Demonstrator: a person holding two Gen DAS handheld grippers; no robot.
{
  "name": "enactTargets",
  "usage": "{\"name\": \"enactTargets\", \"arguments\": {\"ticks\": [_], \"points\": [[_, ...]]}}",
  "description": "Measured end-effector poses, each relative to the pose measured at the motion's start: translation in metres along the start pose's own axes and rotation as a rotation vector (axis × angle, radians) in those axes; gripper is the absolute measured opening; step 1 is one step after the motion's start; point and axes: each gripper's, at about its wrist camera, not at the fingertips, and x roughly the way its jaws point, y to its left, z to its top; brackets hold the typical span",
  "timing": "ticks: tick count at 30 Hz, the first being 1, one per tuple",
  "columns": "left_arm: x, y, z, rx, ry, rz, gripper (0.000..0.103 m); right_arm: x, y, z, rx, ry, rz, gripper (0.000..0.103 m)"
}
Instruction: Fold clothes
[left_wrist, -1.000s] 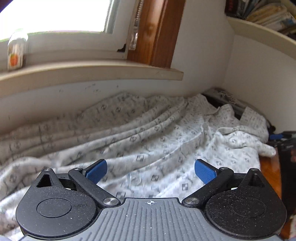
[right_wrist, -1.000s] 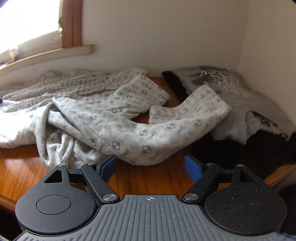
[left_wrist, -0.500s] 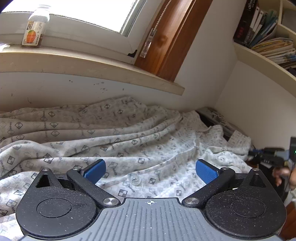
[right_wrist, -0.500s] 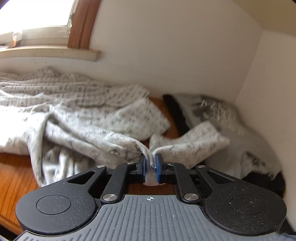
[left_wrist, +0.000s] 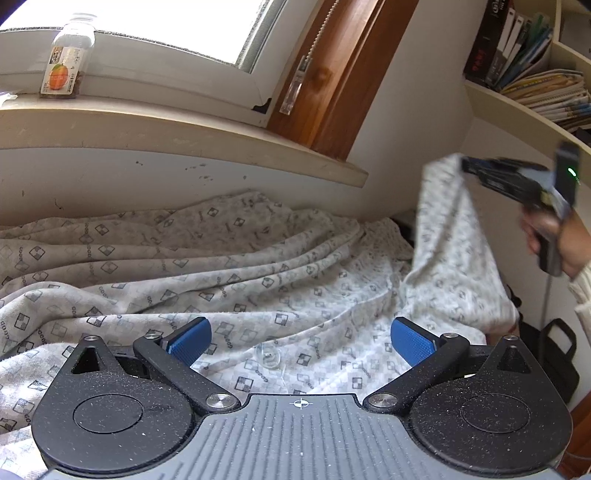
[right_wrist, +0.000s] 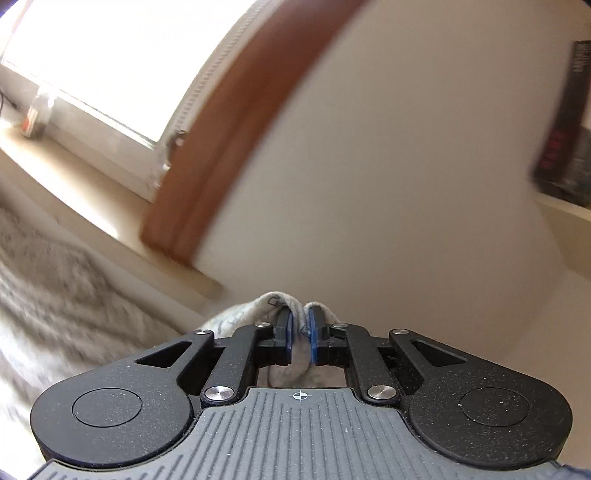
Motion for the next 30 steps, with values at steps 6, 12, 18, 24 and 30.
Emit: {"name": "enactTargets", "arguments": {"ticks": [6, 12, 18, 24, 30], "points": [[0.0, 0.0, 0.0, 0.001, -0.005, 0.003, 0.103, 0.004, 0.01, -0.032, 0.064, 0.133, 0.12, 0.039], [0.001, -0.001, 0.0, 0.003, 0.001, 0.005, 0.103, -0.003, -0.02, -0.095, 0.244, 0.309, 0.275, 0.052], [0.0, 0.0, 0.0, -0.003, 0.0, -0.001, 0.103, 0.009, -0.025, -0.13, 0.417, 0.345, 0.421, 0.047], [0.0, 0.0, -0.001, -0.006, 0.0, -0.004, 0.103, -0.003, -0.021, -0.093, 0.325, 0.176, 0.35, 0.005], [-0.001, 0.0, -0.001, -0.008, -0.001, -0.006, 0.103, -0.012, -0.009, -0.079, 0.236, 0.159, 0.288, 0.023]]}}
